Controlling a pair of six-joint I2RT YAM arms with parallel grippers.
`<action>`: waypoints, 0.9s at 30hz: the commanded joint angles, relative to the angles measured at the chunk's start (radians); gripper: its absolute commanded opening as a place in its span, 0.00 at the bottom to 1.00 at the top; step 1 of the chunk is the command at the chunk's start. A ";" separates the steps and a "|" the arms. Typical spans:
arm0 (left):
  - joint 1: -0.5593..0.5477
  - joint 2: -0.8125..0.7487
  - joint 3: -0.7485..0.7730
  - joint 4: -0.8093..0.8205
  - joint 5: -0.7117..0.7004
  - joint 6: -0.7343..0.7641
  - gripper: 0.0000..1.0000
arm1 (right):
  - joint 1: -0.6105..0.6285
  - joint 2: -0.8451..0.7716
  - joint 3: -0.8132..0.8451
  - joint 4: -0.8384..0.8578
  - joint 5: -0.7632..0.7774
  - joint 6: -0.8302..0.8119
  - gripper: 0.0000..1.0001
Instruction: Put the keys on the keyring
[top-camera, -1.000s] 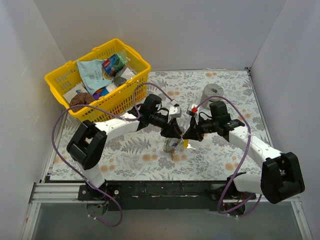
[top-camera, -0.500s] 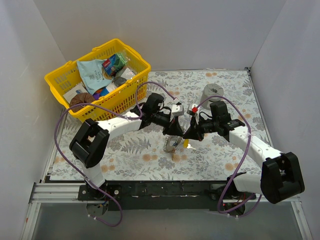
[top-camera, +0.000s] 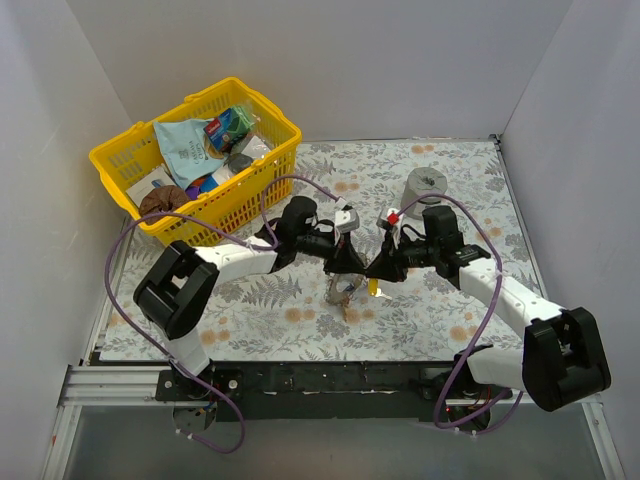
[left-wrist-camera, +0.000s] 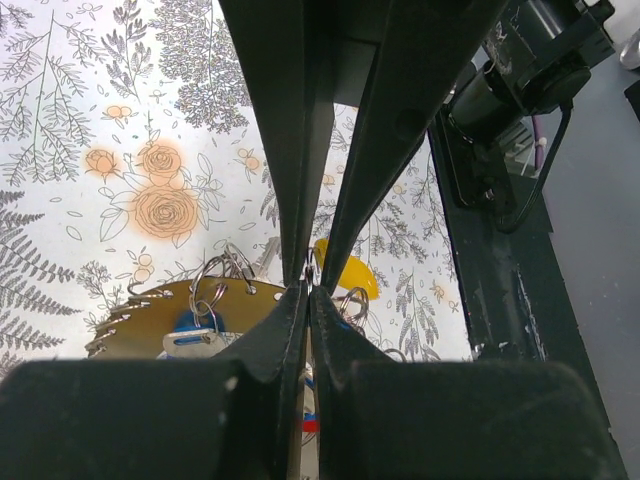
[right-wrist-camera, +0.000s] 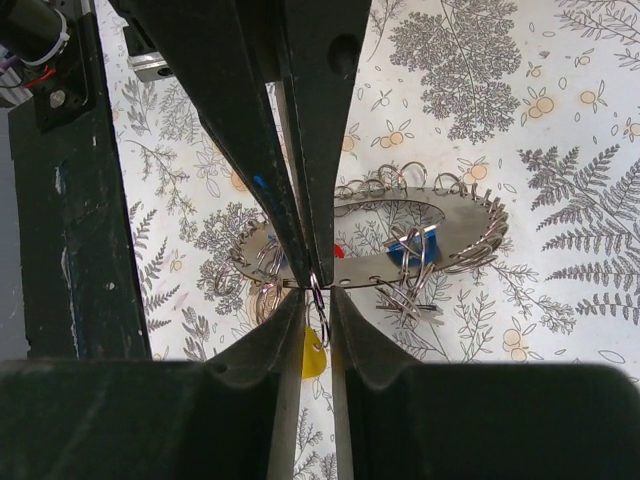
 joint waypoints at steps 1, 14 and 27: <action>0.000 -0.086 -0.075 0.215 -0.038 -0.123 0.00 | 0.005 -0.040 -0.019 0.120 -0.040 0.057 0.26; 0.023 -0.107 -0.197 0.548 -0.087 -0.281 0.00 | -0.090 -0.156 -0.151 0.399 -0.089 0.258 0.43; 0.029 -0.078 -0.198 0.594 -0.078 -0.304 0.00 | -0.099 -0.097 -0.143 0.422 -0.112 0.259 0.37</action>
